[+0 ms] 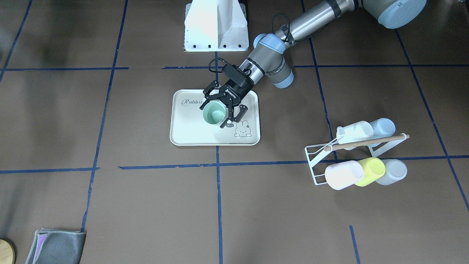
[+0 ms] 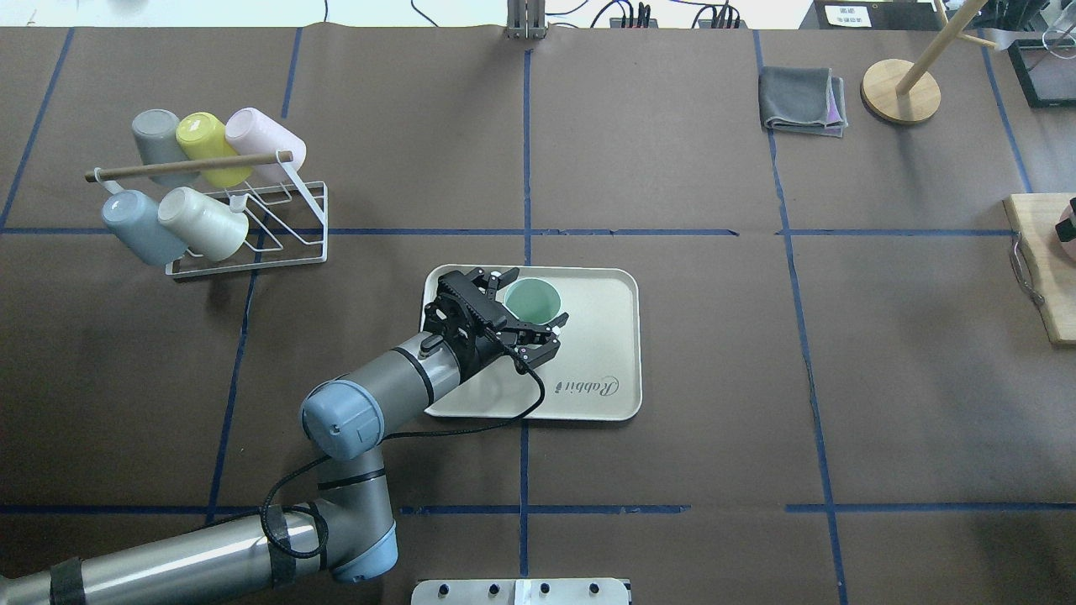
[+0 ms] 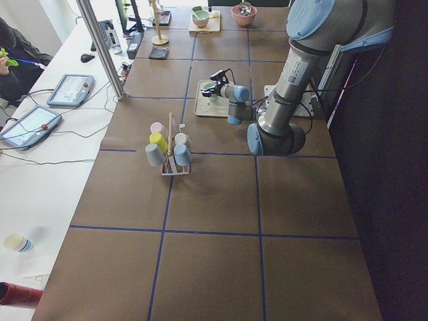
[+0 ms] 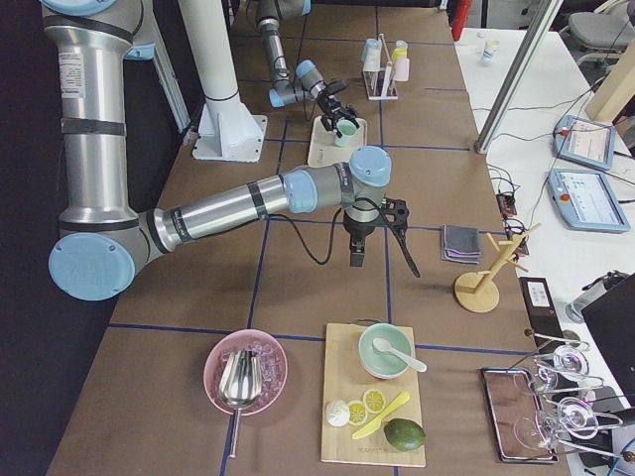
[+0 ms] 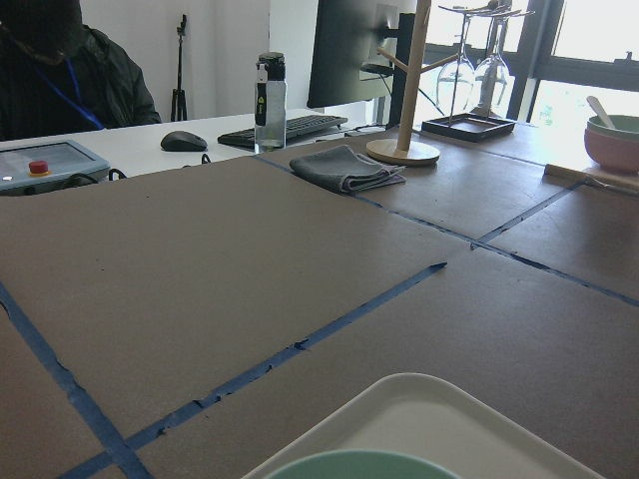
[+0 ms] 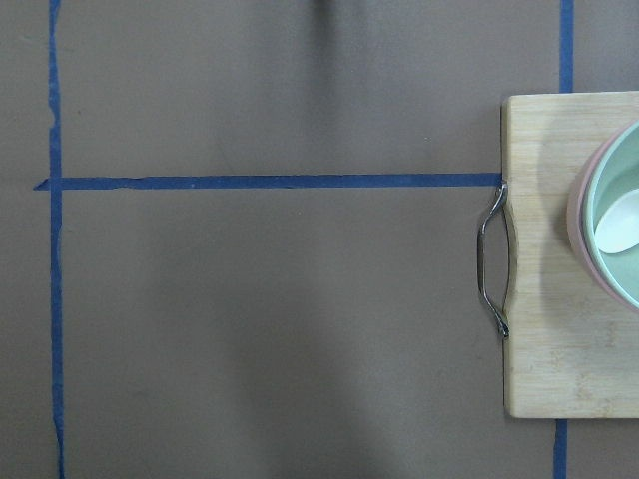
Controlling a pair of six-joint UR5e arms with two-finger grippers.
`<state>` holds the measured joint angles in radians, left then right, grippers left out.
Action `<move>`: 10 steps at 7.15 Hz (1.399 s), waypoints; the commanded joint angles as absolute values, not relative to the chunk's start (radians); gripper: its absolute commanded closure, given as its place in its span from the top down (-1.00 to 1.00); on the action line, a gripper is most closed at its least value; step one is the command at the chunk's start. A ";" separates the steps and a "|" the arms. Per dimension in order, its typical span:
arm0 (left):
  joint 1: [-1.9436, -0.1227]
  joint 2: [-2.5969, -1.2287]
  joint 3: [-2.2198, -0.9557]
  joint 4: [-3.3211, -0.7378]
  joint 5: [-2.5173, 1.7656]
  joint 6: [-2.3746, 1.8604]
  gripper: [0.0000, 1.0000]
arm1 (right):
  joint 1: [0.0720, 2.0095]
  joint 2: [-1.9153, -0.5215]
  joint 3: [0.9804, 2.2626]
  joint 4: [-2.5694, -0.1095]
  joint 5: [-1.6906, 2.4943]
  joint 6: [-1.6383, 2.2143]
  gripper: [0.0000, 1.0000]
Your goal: Pick up and place green cup on tray
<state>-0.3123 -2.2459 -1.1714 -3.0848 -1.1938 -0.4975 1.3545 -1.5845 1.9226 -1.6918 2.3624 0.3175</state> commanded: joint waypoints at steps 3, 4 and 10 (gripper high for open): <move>-0.344 -2.237 -1.285 -2.941 -1.206 -0.499 0.98 | 1.355 -1.585 1.922 -1.692 2.362 0.318 1.00; -0.344 -2.235 -1.328 -2.886 -1.206 -0.499 0.98 | 1.355 -1.583 1.922 -1.692 2.362 0.319 1.00; -0.449 -2.241 -1.521 -2.556 -1.305 -0.514 0.99 | 1.355 -1.574 1.920 -1.690 2.362 0.316 1.00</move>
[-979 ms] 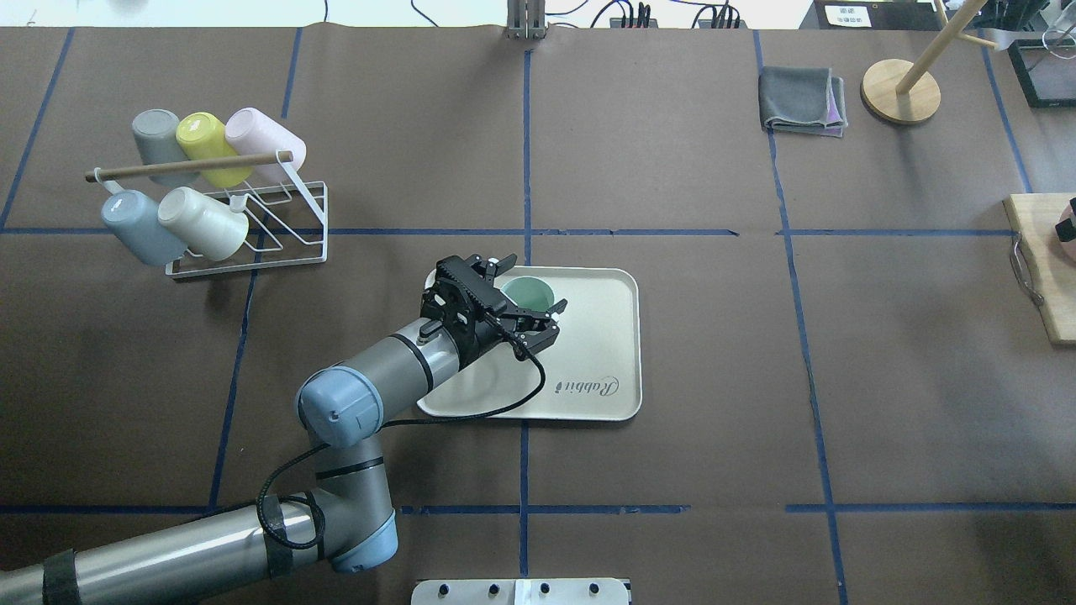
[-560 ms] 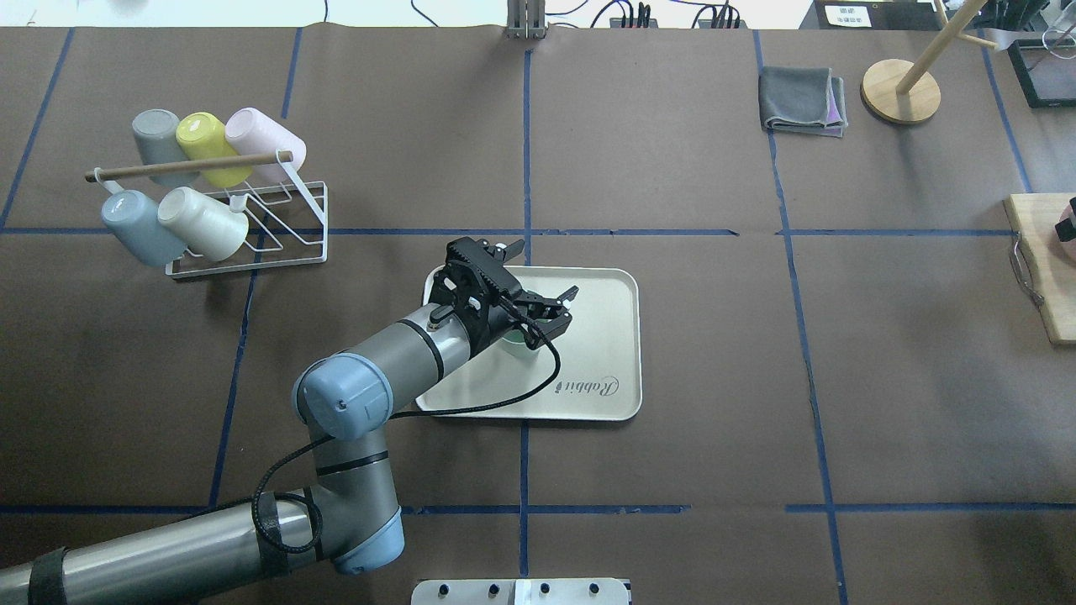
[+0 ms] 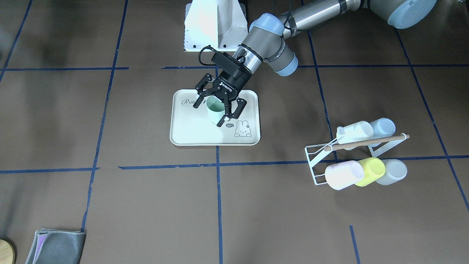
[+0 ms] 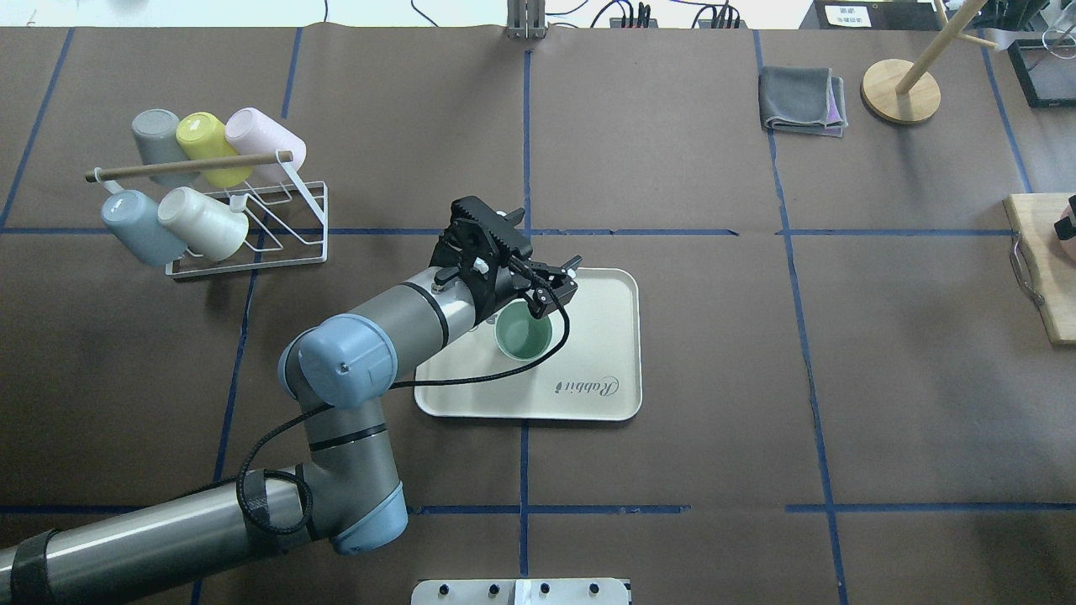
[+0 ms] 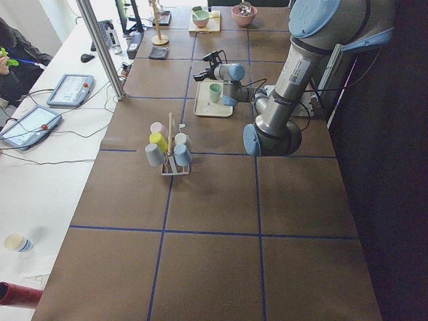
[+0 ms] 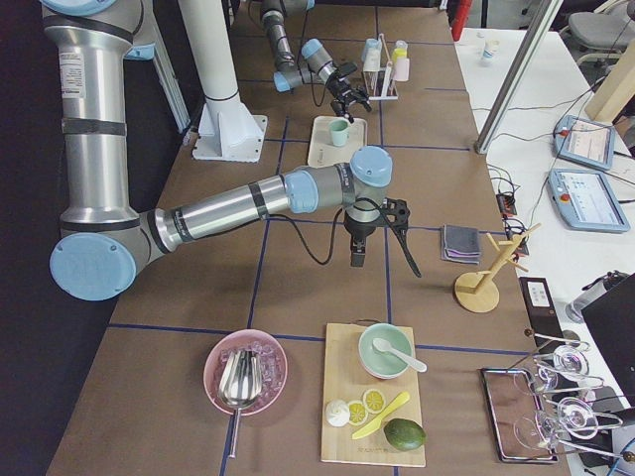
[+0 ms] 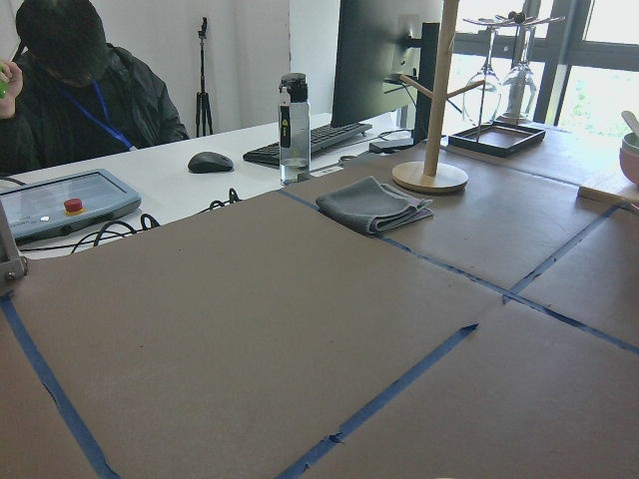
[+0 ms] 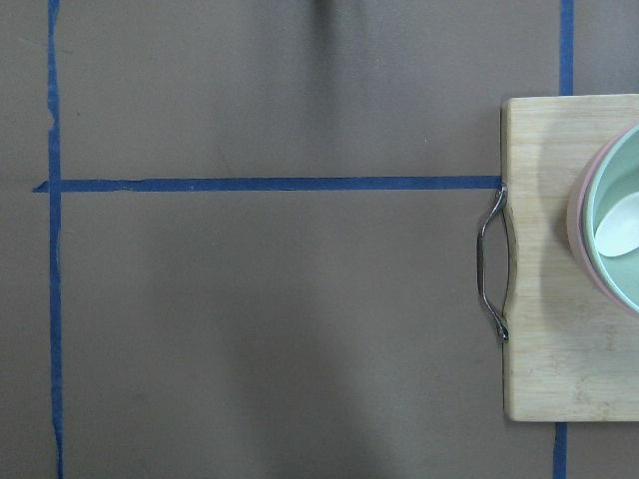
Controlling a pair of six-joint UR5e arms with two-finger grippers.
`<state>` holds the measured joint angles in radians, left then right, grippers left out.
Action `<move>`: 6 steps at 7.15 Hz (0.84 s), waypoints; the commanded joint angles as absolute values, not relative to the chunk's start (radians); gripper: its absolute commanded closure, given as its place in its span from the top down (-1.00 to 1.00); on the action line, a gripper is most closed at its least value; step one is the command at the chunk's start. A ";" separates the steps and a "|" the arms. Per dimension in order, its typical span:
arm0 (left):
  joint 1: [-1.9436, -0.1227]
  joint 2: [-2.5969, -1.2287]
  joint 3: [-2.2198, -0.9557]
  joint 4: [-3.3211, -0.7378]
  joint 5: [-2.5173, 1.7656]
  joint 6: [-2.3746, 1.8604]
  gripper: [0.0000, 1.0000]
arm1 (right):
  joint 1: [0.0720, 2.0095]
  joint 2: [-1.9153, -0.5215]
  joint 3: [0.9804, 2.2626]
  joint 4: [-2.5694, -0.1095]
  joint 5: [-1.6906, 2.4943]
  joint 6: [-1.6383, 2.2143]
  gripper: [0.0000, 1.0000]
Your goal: Pick up and place green cup on tray
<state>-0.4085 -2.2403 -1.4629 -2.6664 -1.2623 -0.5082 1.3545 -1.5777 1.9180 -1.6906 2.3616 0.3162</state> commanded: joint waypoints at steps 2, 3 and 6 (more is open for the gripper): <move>-0.573 -2.238 -1.581 -2.379 -1.455 -0.566 1.00 | 1.355 -1.568 1.921 -1.689 2.361 0.316 1.00; -0.654 -2.234 -1.636 -2.261 -1.564 -0.575 1.00 | 1.356 -1.568 1.921 -1.689 2.361 0.316 1.00; -0.870 -2.098 -1.799 -2.001 -1.776 -0.577 1.00 | 1.373 -1.566 1.919 -1.689 2.361 0.316 1.00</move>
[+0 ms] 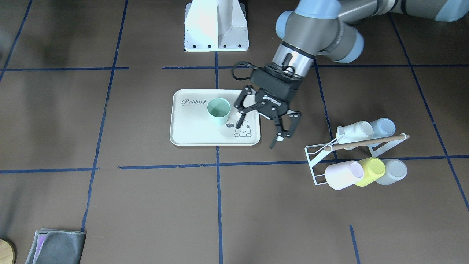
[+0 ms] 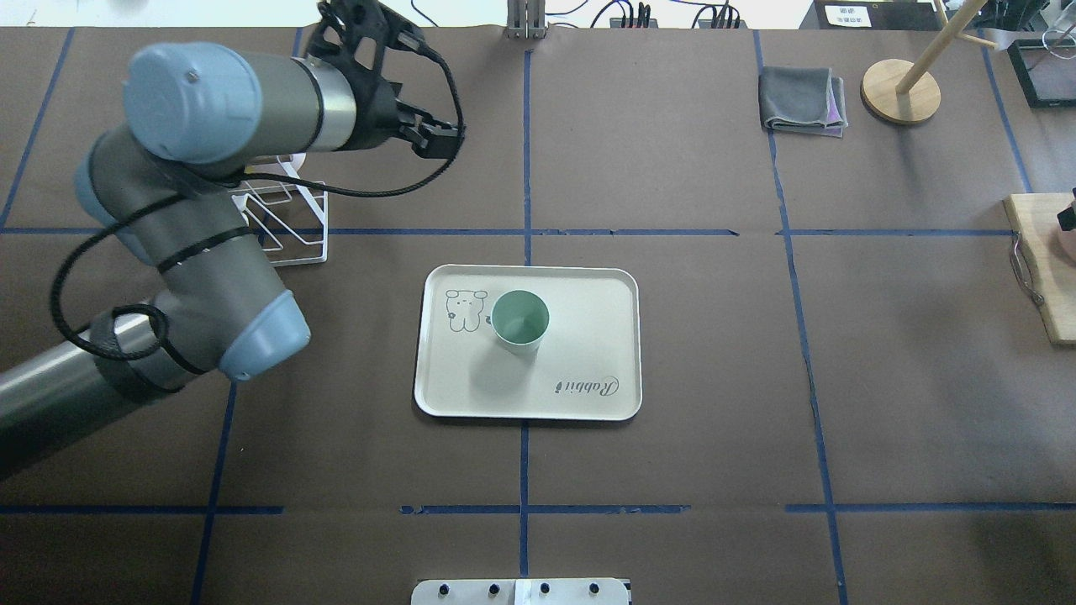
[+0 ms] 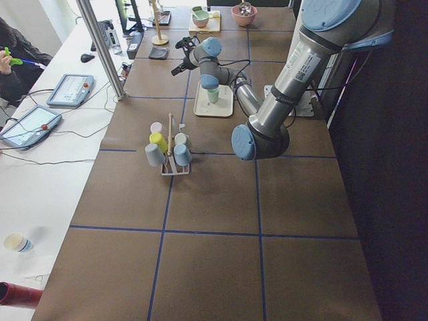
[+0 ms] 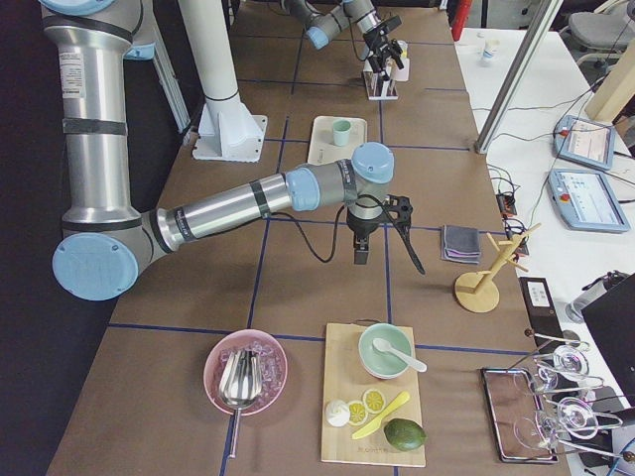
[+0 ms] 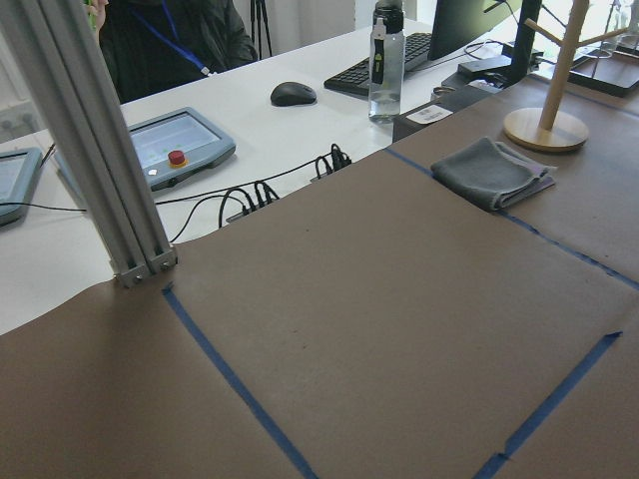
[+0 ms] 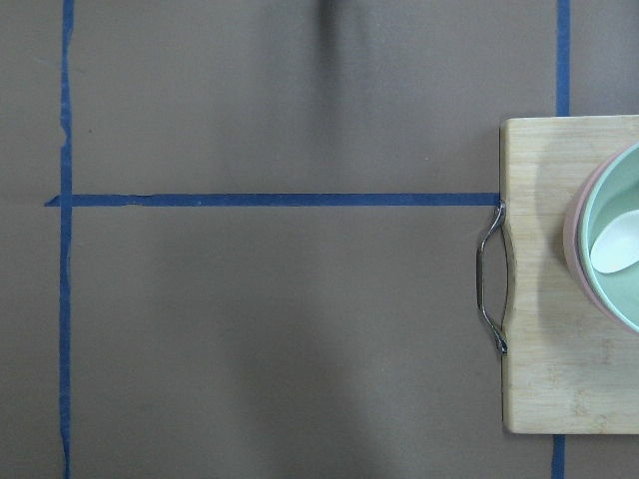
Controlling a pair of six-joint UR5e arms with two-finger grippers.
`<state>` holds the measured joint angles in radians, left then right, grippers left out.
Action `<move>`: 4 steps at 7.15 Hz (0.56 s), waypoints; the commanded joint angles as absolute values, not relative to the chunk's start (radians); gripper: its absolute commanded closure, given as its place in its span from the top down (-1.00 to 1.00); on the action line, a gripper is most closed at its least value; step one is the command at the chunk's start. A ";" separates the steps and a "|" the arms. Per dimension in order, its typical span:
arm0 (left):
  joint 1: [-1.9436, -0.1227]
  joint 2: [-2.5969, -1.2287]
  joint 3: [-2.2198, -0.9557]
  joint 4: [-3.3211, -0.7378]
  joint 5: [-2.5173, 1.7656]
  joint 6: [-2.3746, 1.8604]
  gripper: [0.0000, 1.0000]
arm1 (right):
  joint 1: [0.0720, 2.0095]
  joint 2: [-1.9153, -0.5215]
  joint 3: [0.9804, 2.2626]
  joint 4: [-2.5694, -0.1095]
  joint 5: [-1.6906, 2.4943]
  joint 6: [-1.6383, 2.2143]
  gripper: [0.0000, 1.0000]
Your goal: Pick up and place green cup on tray
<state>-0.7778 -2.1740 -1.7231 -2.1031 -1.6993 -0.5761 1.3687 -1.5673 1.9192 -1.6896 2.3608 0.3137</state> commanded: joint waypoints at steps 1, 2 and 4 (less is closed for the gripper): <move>-1.025 -2.056 -1.812 -1.932 -1.977 -0.572 1.00 | 1.374 -1.566 1.919 -1.689 2.361 0.316 1.00; -1.170 -2.030 -1.789 -1.868 -2.172 -0.572 1.00 | 1.373 -1.563 1.919 -1.689 2.359 0.316 1.00; -1.334 -1.857 -1.793 -1.795 -2.340 -0.479 1.00 | 1.374 -1.551 1.916 -1.690 2.358 0.318 1.00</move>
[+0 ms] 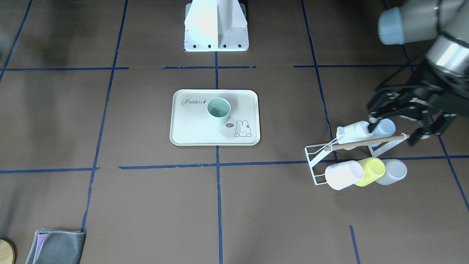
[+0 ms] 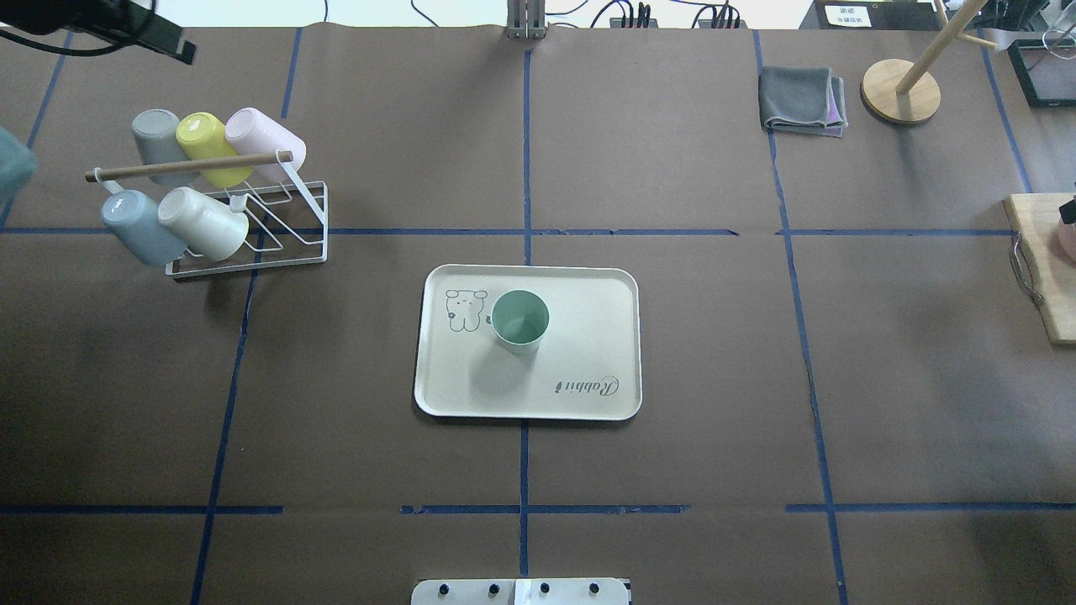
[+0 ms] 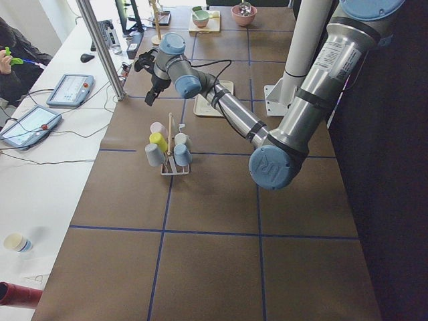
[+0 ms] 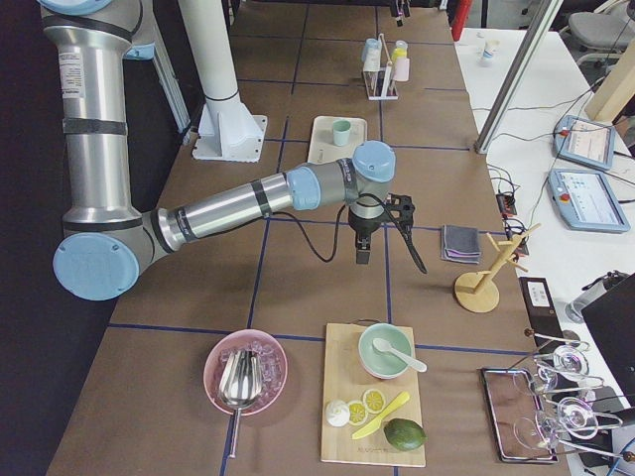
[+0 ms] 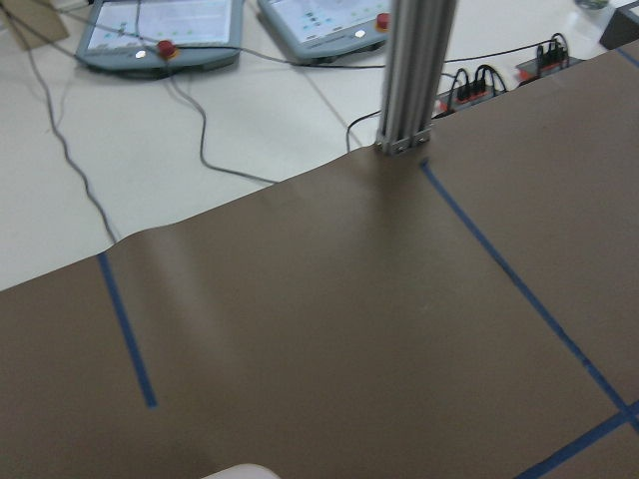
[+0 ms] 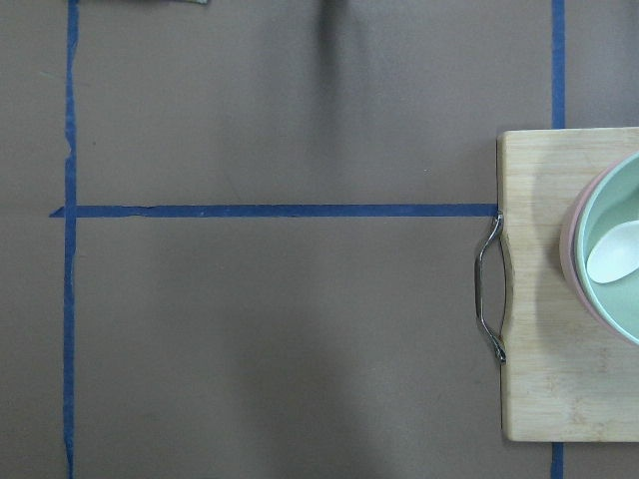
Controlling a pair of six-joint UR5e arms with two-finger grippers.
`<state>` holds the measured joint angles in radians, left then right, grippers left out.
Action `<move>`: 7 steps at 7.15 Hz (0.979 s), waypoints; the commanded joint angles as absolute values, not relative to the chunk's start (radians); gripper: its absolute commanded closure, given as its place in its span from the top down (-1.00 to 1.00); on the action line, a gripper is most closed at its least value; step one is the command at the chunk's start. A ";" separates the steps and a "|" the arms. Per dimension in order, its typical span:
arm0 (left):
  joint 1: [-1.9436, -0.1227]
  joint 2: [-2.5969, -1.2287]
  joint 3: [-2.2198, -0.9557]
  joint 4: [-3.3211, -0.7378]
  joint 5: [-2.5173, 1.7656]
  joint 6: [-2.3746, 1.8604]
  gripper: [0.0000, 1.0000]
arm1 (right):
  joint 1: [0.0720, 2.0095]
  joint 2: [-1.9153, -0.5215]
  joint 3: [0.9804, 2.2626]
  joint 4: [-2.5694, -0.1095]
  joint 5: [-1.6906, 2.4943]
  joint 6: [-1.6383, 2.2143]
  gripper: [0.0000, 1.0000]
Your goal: Pick up and place green cup on tray
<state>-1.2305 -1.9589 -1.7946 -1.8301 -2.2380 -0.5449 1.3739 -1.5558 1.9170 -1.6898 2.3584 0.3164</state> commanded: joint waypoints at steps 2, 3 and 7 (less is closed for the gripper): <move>-1.474 -1.717 -1.726 -1.770 -2.345 -0.182 1.00 | 1.381 -1.552 1.916 -1.690 2.359 0.318 1.00; -1.488 -1.647 -1.662 -1.769 -2.339 -0.064 1.00 | 1.388 -1.552 1.916 -1.690 2.359 0.316 1.00; -1.529 -1.609 -1.464 -1.766 -2.348 0.063 1.00 | 1.431 -1.551 1.902 -1.695 2.368 0.310 1.00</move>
